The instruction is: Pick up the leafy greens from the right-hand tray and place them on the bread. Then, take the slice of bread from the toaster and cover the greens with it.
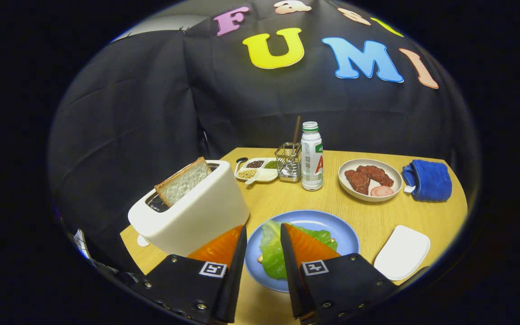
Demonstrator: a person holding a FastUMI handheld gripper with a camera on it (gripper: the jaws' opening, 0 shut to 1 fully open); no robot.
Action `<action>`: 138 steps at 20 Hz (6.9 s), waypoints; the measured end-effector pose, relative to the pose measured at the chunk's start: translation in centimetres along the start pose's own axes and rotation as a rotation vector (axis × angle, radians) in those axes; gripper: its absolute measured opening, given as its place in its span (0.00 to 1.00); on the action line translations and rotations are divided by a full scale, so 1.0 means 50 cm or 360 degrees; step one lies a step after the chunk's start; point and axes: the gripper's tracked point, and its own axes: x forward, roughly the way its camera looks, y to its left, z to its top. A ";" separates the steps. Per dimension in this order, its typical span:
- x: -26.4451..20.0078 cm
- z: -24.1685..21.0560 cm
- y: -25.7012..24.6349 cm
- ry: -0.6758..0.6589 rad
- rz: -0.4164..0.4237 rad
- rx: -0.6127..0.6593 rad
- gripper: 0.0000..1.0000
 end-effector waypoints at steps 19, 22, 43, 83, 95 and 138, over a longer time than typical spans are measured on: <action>-0.015 0.060 0.304 -0.0420 -0.0012 -0.0267 0.35; 0.014 0.062 0.315 -0.0428 -0.0084 -0.0315 0.36; 0.084 0.126 0.288 -0.0434 -0.0127 -0.0217 0.10; -0.048 0.027 -0.005 -0.0317 -0.0201 -0.0001 0.10; -0.011 -0.035 -0.033 -0.0167 -0.0194 0.0010 0.14; -0.213 -0.032 -0.456 -0.0544 -0.0580 -0.0143 0.30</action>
